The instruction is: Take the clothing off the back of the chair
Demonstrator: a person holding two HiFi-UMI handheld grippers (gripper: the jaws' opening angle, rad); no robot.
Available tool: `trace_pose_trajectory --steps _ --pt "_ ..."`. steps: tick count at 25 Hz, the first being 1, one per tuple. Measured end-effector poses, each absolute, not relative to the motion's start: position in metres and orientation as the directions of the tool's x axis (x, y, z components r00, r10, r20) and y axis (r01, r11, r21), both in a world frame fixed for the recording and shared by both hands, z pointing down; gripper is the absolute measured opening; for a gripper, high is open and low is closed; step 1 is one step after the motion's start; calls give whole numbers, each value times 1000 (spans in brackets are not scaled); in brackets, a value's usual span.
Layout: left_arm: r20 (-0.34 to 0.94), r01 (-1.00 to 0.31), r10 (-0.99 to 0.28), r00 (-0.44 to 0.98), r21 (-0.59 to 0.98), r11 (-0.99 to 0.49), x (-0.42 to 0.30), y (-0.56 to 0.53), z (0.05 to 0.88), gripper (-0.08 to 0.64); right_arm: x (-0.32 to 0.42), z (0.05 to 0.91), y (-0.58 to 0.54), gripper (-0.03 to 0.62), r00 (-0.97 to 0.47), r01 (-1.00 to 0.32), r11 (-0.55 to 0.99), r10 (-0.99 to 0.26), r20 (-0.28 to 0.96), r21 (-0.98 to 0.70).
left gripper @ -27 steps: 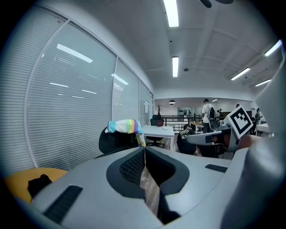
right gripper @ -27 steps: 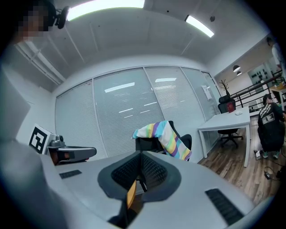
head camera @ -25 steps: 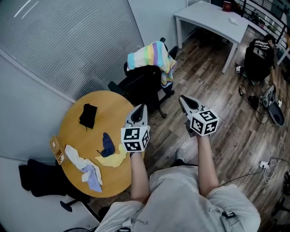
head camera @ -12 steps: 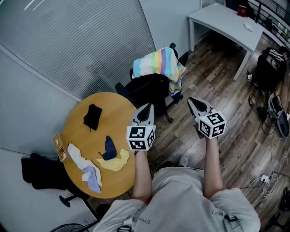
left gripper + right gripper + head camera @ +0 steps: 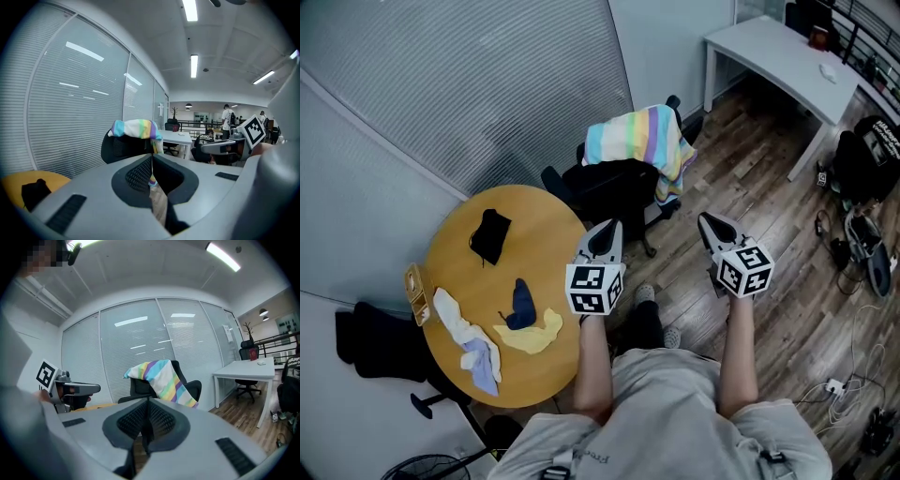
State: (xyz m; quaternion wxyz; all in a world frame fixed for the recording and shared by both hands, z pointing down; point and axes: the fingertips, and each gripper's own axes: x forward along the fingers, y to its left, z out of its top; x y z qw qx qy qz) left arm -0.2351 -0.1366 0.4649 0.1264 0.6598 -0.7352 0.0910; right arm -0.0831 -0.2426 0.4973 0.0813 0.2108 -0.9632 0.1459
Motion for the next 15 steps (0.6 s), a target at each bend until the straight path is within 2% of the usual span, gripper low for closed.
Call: trace_pose_trajectory --steps 9,15 --pt "244 -996 -966 -82 18 89 -273 -178 437 28 -103 492 -279 27 -898 -434 868 -397 188 -241" --pt "194 -998 -981 29 -55 -41 -306 -219 393 28 -113 482 -317 28 -900 -422 891 -389 198 -166"
